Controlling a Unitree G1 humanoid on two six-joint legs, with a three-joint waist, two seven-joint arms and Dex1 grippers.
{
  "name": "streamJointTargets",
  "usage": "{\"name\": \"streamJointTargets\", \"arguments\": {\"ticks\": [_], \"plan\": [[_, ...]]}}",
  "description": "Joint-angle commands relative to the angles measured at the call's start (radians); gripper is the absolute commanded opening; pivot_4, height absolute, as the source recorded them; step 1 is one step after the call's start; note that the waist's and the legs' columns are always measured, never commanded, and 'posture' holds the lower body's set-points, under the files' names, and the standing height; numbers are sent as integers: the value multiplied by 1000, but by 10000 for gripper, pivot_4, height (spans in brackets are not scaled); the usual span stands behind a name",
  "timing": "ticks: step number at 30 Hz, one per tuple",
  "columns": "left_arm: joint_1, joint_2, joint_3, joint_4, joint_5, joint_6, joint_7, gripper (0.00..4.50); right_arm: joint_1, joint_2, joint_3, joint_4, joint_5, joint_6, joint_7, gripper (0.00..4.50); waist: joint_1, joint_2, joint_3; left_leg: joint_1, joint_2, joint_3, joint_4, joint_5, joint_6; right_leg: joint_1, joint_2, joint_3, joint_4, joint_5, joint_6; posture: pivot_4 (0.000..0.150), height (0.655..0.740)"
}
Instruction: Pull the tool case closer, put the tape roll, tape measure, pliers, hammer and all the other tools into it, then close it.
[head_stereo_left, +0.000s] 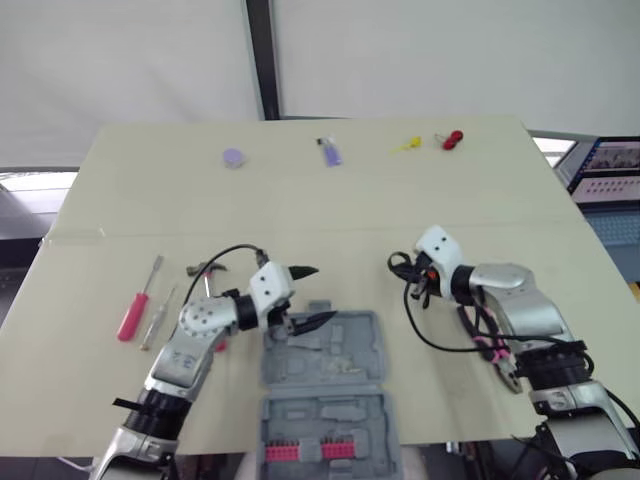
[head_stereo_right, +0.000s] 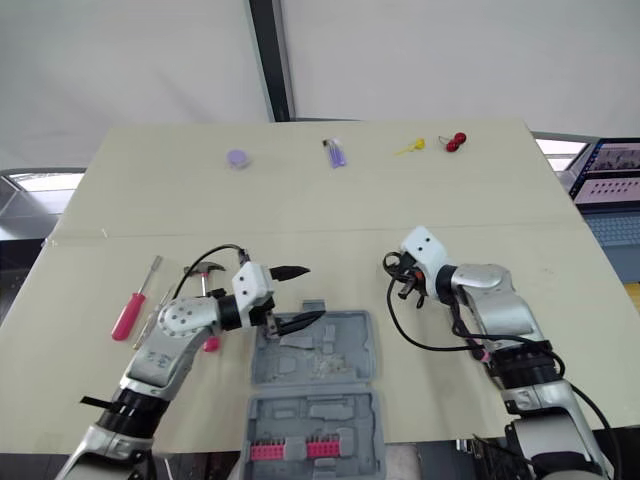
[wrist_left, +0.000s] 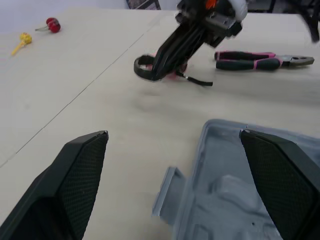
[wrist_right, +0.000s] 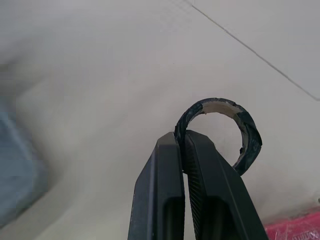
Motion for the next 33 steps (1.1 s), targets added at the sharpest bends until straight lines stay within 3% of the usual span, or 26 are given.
{"name": "streamJointTargets", "arguments": {"ticks": [1, 7, 14, 24, 33], "plan": [[99, 66, 93, -115, -82, -7, -52, 45000, 22, 1, 41, -188, 73, 80, 52, 379, 0, 0, 0, 0, 0, 0, 0, 0, 0, 0, 0, 0, 0, 0, 0, 1500, 7400], [397, 122, 278, -225, -175, -82, -85, 45000, 60, 111, 182, -337, 94, 151, -2, 379, 6, 0, 0, 0, 1, 0, 0, 0, 0, 0, 0, 0, 0, 0, 0, 1500, 7400], [642, 15, 335, -260, -144, -201, 3, 45000, 52, 275, 344, -273, 45, 124, -75, 379, 10, 0, 0, 0, 0, -1, 2, -1, -1, 1, 0, 0, 0, 0, 0, 1500, 7400], [735, -112, 297, -316, -120, -242, 125, 45000, 7, 347, 430, -146, -16, 71, -88, 379, 7, 0, 0, 0, 1, -1, 1, -1, -1, 0, 1, 0, 0, 0, 0, 1500, 7400], [768, -113, 298, -311, -109, -260, 156, 45000, -9, 366, 439, -82, -38, 41, -77, 379, 6, 0, 0, 0, 1, -1, 1, -1, -1, -1, 1, 1, 0, 0, -1, 1500, 7400]]}}
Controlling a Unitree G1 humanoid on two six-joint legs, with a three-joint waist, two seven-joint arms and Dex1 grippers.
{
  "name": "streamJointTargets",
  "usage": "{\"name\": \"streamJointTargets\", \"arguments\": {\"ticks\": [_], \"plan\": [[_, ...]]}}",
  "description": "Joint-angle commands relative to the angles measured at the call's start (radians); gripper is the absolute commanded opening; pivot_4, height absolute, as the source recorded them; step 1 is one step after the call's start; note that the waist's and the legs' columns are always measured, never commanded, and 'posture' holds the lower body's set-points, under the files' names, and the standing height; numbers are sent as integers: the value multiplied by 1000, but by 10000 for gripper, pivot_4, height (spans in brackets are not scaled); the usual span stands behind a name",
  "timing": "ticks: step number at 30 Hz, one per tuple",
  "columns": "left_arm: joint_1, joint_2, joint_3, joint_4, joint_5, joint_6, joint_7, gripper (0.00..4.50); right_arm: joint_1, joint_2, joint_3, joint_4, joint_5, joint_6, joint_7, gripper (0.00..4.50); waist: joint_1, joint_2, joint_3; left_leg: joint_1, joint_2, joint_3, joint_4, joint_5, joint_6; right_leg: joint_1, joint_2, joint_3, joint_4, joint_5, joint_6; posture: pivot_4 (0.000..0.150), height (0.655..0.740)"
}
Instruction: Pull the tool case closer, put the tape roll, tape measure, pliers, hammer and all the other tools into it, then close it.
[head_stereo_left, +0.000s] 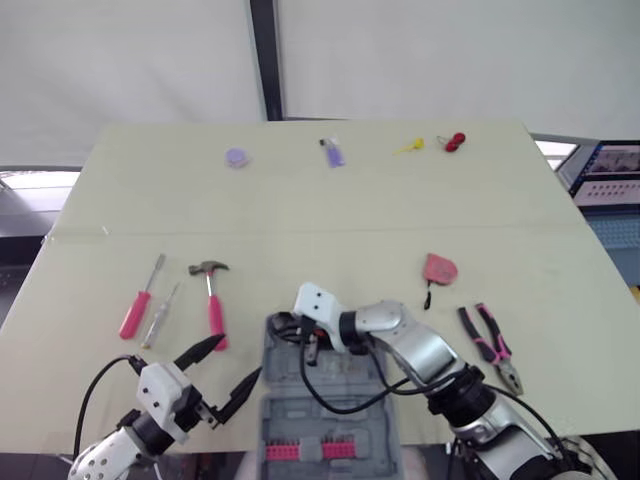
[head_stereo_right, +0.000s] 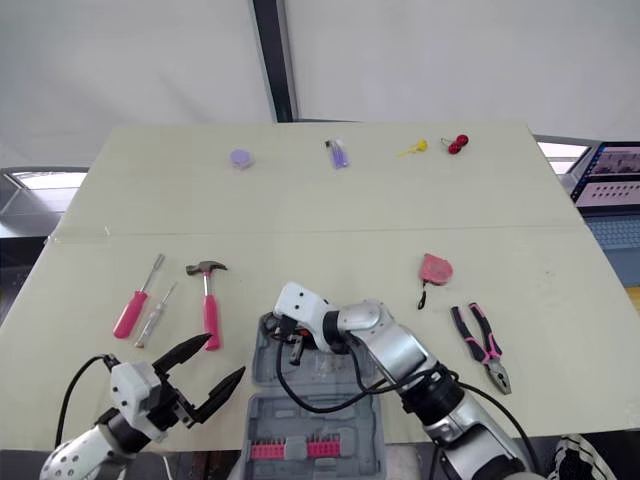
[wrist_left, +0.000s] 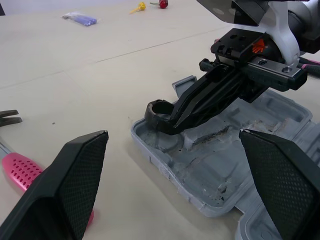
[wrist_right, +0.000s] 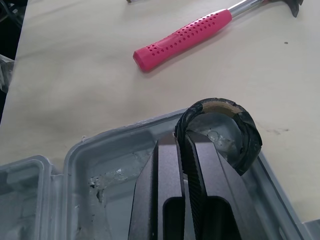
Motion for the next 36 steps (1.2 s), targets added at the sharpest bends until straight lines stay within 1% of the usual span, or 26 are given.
{"name": "streamJointTargets", "arguments": {"ticks": [1, 23, 36], "plan": [[15, 1, 4, -15, 7, -29, 9, 45000, -14, 18, 11, -11, -2, -18, 9, 379, 0, 0, 0, 0, 0, 0, 0, 0, 0, 0, 0, 0, 0, 0, 0, 1500, 7400], [5, 21, 10, -13, -3, -14, 19, 45000, 10, 22, 29, -13, -13, -13, 11, 379, 0, 0, 0, 0, 0, 0, 0, 0, 0, 0, 0, 0, 0, 0, 0, 1500, 7400], [-17, 23, 5, -16, 0, 7, 30, 45000, -6, 36, 26, 28, -26, -36, -1, 379, 0, 0, 0, 0, 0, 0, 0, 0, 0, -1, 0, 0, 0, 0, 0, 1500, 7400]]}}
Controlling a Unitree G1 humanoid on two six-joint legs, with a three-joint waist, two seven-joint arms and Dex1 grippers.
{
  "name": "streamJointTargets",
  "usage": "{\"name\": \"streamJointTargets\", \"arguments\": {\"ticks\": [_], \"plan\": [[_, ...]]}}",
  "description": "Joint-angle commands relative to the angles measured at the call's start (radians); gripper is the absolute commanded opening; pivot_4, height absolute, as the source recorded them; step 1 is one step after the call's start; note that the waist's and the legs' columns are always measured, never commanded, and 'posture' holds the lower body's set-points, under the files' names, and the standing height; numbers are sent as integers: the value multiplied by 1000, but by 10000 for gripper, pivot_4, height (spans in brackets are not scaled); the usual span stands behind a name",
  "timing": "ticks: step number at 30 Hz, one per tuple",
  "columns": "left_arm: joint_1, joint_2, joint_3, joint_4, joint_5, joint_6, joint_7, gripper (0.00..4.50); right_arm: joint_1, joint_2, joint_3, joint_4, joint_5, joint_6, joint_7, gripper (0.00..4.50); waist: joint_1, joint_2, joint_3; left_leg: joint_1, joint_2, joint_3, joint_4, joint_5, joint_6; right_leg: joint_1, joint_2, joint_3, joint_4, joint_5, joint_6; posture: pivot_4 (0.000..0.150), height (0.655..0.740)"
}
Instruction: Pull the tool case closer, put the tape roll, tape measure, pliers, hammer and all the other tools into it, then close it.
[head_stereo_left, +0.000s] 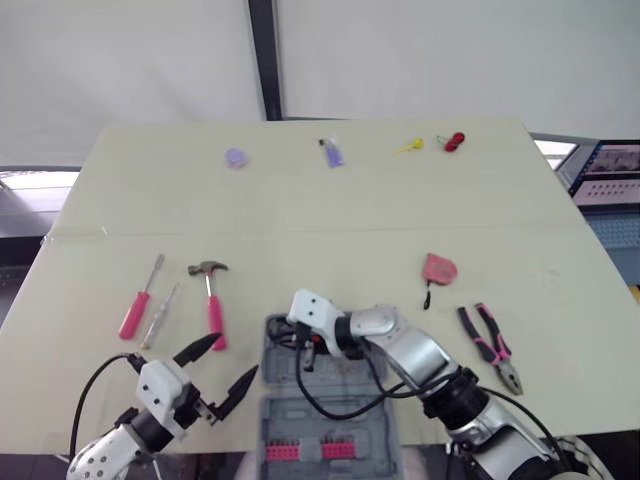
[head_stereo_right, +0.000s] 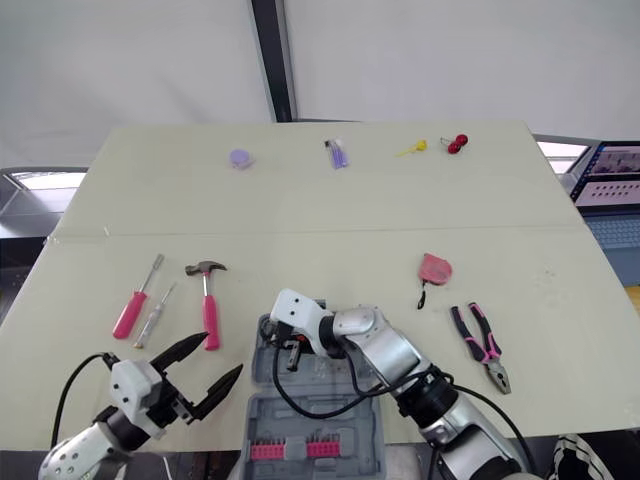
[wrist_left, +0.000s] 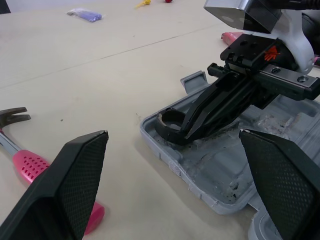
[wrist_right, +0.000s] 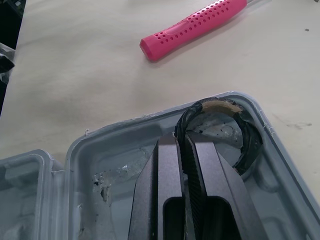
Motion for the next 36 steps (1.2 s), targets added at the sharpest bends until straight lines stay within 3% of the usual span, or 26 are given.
{"name": "streamJointTargets", "arguments": {"ticks": [1, 24, 28, 34, 36], "plan": [[9, 4, 4, -30, -8, -6, 7, 45000, -10, 18, -1, -1, -7, -28, -4, 379, 0, 0, 0, 0, 0, 0, 0, 0, 0, 0, 0, 0, 0, 0, 0, 1500, 7400], [3, 5, -5, -47, -2, 23, 31, 45000, -14, 36, -9, 24, -34, -19, -3, 379, 0, 0, 0, 0, 0, 0, 0, 0, 0, 0, 0, 0, 0, 0, 0, 1500, 7400], [2, 4, -9, -48, 0, 28, 33, 45000, -10, 41, -18, 12, -24, -21, 0, 13981, 0, 0, 0, 0, 0, 0, 0, 0, 0, 0, 0, 0, 0, 0, 0, 1500, 7400], [-1, 0, -9, -48, -1, 31, 37, 45000, -11, 38, -33, -15, -3, -9, 9, 44561, 0, 0, 0, 0, 0, 0, 0, 0, 0, 0, 0, 0, 0, 0, 0, 1500, 7400], [-3, 1, -8, -46, -2, 31, 37, 45000, -10, 30, -35, -41, 17, -2, 30, 44561, 0, 0, 0, 0, 0, 0, 0, 0, 0, 0, 0, 0, 0, 0, 0, 1500, 7400]]}}
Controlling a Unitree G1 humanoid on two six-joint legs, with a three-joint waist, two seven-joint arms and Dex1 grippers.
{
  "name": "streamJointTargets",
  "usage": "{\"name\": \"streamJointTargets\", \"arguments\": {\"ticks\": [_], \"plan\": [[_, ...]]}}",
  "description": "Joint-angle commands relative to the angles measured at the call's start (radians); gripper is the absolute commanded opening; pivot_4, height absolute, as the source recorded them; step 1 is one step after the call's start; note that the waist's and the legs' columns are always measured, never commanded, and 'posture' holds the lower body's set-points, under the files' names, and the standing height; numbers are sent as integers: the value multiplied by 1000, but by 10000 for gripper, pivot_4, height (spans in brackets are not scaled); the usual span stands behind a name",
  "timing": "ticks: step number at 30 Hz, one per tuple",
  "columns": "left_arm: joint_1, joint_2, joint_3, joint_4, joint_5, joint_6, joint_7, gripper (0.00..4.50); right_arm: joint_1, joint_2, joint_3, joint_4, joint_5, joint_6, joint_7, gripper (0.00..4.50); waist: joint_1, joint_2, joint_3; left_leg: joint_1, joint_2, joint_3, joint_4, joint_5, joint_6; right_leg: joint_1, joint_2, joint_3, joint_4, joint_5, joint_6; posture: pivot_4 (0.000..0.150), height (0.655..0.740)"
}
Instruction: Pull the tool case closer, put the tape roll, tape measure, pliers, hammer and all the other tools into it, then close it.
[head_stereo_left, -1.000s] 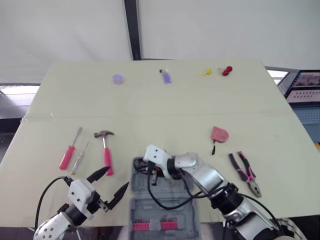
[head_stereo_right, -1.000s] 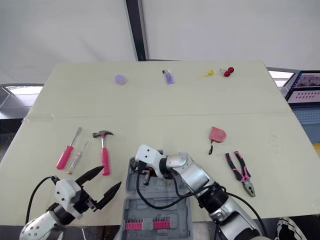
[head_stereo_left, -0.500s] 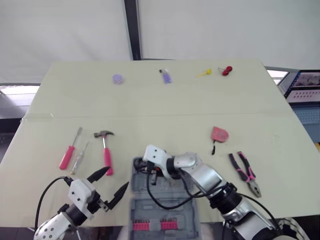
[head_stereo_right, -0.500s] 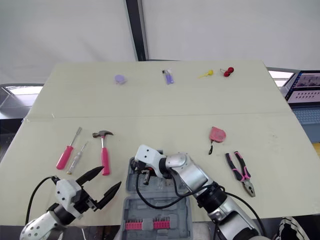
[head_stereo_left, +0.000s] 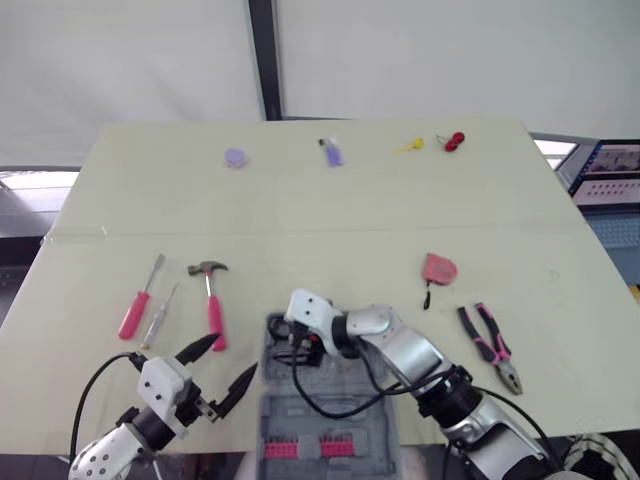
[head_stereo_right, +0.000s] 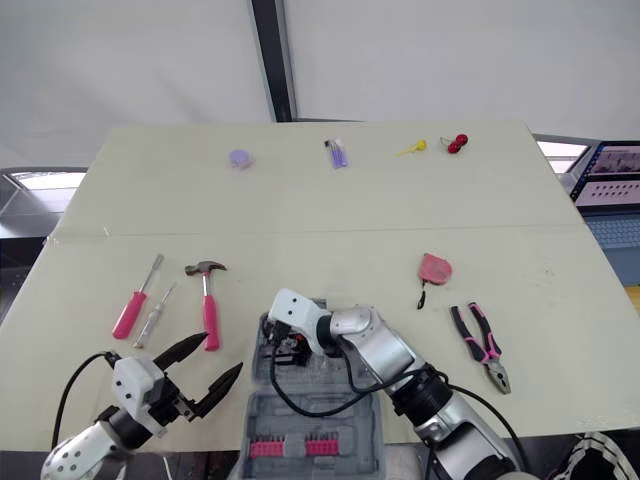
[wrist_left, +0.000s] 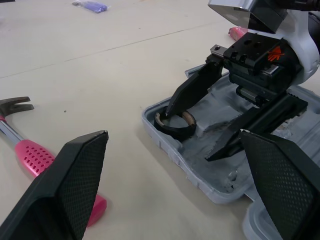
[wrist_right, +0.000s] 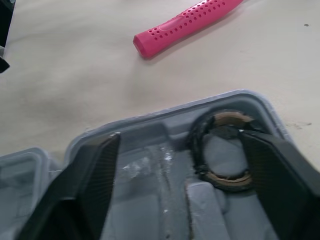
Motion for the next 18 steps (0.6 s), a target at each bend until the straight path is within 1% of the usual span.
{"name": "streamJointTargets", "arguments": {"ticks": [1, 4, 7, 10, 12, 14, 18], "plan": [[-1, 1, -4, -39, -4, -6, 7, 45000, -1, -1, -32, -86, 53, 11, 38, 44561, 0, 0, 0, 0, 0, 0, 0, 0, 0, 0, 0, 0, 0, 0, 0, 1500, 7400], [-2, 2, -3, -38, -5, -6, 7, 45000, 13, -9, -61, -116, 100, 9, 64, 44561, 0, 0, 0, 0, 0, 0, 0, 0, 0, 0, 0, 0, 0, 0, 0, 1500, 7400], [-6, 3, -3, -36, -4, -7, 7, 45000, 17, -28, -69, -93, 99, -48, 76, 44561, 1, 0, 0, 0, 0, 0, 0, 0, 0, 0, 0, 0, 0, 0, 0, 1500, 7400], [-12, 3, -7, -35, -2, -7, 9, 45000, 3, -16, -79, -25, 73, -124, 48, 36750, 0, 0, 0, 0, 0, 0, 0, 0, 0, 0, 0, 0, 0, 0, 0, 1500, 7400], [-16, 3, -9, -33, -1, -6, 10, 45000, -10, 3, -92, 21, 70, -163, 33, 27637, -1, 0, 0, 0, 0, 0, 0, 0, 0, -1, 0, 0, 0, 0, 0, 1500, 7400], [-21, 4, -9, -30, 0, -6, 10, 45000, -26, 25, -101, 72, 61, -198, 13, 17406, -1, 0, 0, 0, 0, 0, 0, 0, 0, -1, 0, 0, 0, 0, 0, 1500, 7400], [-26, 6, -8, -28, 0, -5, 9, 45000, -36, 50, -109, 128, 50, -250, 4, 17406, -2, 0, 0, 0, 0, 1, -1, 0, 0, -1, 0, 0, 0, 0, 0, 1500, 7400]]}}
